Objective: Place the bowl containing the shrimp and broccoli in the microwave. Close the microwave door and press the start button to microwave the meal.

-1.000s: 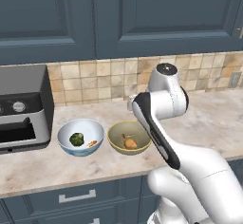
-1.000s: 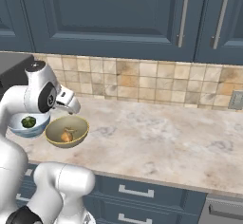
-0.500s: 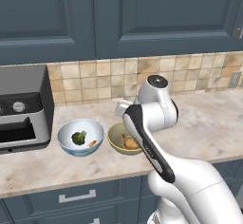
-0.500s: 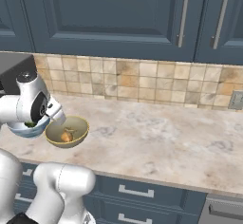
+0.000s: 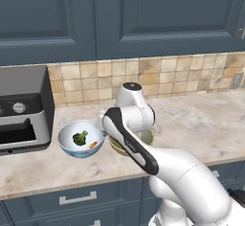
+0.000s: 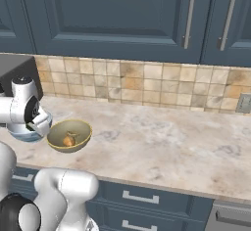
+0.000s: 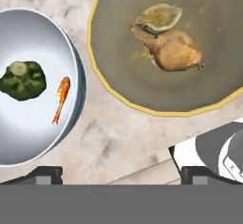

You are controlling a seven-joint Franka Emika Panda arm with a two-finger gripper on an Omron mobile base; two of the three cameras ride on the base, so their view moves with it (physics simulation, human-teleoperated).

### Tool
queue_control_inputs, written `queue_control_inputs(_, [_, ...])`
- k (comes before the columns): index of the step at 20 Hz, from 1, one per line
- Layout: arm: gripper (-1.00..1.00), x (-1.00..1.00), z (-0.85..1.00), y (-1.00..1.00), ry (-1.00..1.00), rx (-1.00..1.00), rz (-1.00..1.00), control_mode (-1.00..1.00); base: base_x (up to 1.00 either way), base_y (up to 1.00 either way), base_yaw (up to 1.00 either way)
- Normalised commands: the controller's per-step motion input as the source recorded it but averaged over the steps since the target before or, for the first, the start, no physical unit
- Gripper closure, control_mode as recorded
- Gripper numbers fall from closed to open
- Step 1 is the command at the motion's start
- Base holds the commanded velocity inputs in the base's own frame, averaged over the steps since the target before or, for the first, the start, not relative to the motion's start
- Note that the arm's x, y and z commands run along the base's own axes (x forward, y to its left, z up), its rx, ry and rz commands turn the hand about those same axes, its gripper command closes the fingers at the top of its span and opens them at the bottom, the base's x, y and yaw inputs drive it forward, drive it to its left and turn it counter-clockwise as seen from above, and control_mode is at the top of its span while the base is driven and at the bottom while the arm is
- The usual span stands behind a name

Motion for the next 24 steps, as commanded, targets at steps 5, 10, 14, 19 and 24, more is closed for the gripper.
queue_control_inputs(5, [-1.0,0.1,-0.39,0.69,0.19,0.0,-0.03,-1.0,0.0,0.0,0.0])
queue_control_inputs(10, [-1.0,0.27,-0.34,0.19,0.0,0.0,-0.06,-1.0,0.0,0.0,0.0])
queue_control_inputs(14, [-1.0,0.17,-0.43,0.13,0.0,0.0,-0.05,-1.0,0.0,0.0,0.0])
queue_control_inputs(19, [-1.0,0.15,-0.38,0.14,0.0,0.0,-0.05,-1.0,0.0,0.0,0.0])
queue_control_inputs(24, [-1.0,0.22,-0.25,0.11,0.0,0.0,-0.06,-1.0,0.0,0.0,0.0])
